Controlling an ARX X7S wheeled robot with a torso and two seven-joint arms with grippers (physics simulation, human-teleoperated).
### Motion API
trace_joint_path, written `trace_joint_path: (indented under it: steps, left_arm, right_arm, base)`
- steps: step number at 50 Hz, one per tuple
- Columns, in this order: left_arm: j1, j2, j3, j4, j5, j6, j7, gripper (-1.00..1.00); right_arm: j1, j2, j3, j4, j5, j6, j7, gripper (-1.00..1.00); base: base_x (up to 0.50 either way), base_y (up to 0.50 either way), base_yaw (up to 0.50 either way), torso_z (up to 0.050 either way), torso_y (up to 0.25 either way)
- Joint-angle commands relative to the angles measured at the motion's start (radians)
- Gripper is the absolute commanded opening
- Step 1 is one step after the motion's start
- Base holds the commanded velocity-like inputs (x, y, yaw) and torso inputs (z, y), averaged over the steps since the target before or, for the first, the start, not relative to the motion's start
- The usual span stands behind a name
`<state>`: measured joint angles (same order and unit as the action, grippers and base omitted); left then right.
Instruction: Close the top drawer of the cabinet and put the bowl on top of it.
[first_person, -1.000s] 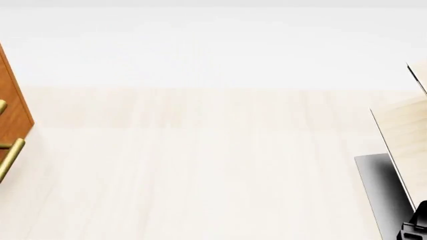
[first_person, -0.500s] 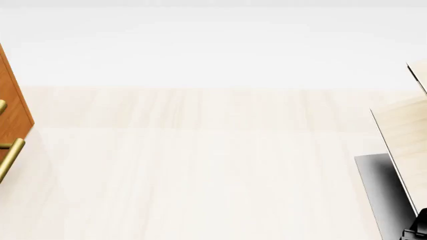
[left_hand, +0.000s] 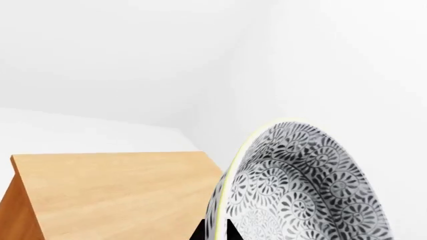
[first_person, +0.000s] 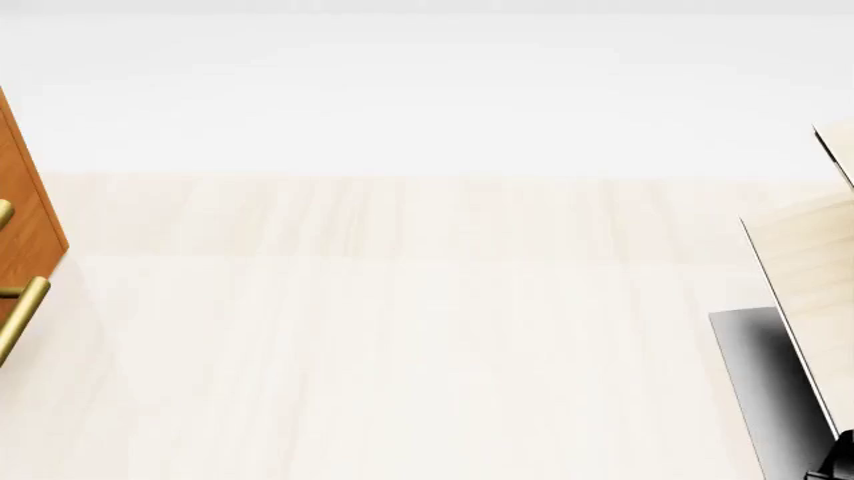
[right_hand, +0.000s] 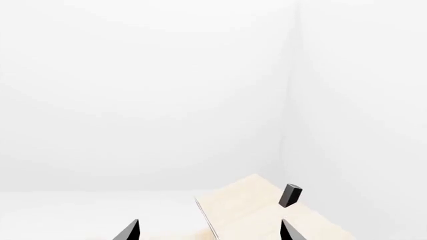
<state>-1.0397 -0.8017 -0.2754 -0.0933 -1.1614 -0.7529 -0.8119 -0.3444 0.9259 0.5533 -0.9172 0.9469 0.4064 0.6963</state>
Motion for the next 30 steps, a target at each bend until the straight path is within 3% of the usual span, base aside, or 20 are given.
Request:
trace_joint_path:
  steps: [1,30]
  left_arm:
    - [-0.046,0.004,0.029,-0.051,0.031,0.022,0.030,-1.00]
    - [-0.240,0.031,0.064,-0.308,0.059,0.030,0.043,-1.00]
  right_arm:
    - [-0.013,-0.012,-0.002,0.001,-0.015,-0.004,-0.007,1.00]
    - [-0.016,-0.029,-0.020,0.032,-0.045,-0.012,-0.024,1.00]
  base:
    - [0.00,0.00,0.00,0.000,0.000]
    - [0.00,0.00,0.00,0.000,0.000]
